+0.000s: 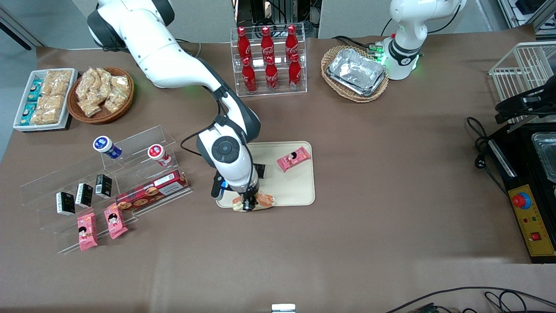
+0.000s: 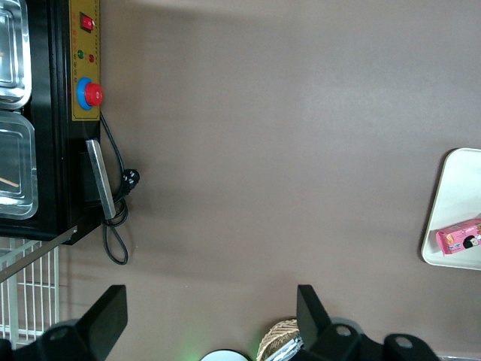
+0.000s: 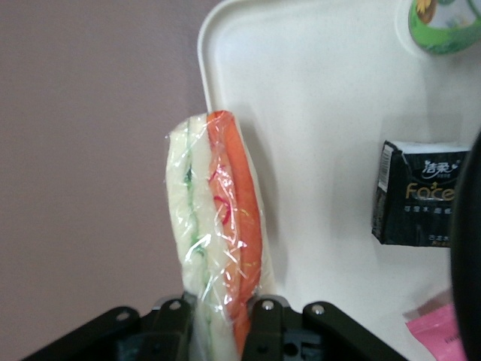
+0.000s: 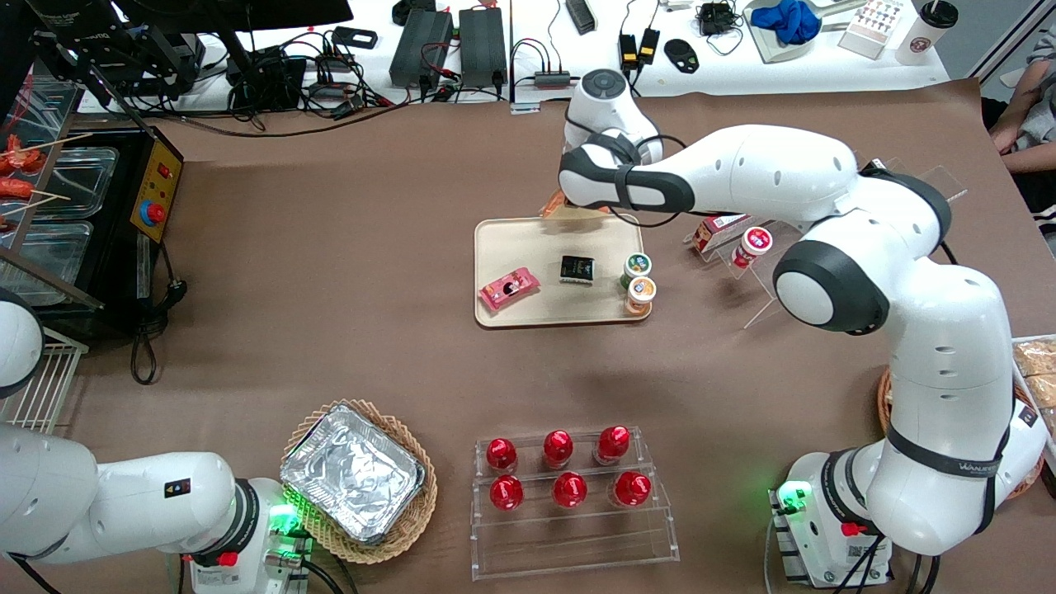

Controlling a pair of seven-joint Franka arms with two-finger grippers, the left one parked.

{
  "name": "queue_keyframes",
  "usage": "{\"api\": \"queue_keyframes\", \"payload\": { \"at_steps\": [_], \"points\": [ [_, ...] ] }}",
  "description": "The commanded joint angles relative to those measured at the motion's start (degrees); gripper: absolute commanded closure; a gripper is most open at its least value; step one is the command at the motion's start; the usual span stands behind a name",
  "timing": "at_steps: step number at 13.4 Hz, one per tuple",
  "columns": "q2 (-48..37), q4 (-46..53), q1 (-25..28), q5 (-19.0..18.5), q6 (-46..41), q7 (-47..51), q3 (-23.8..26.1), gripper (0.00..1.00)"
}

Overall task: Place sandwich on tray
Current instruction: 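Lower the sandwich onto the tray and open the right gripper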

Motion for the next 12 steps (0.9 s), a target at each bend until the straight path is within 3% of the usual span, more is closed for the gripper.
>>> {"api": "queue_keyframes", "payload": {
  "at_steps": [1, 10, 12],
  "points": [
    [3.06, 2.65, 2.18, -0.99, 1.67, 5.88, -0.39, 1.00],
    [2.62, 0.64, 4.82, -1.25, 1.06, 6.95, -0.48, 1.00],
    [3.15, -0.33, 4.74, -3.26, 1.14, 6.78, -0.57, 1.00]
  ]
}}
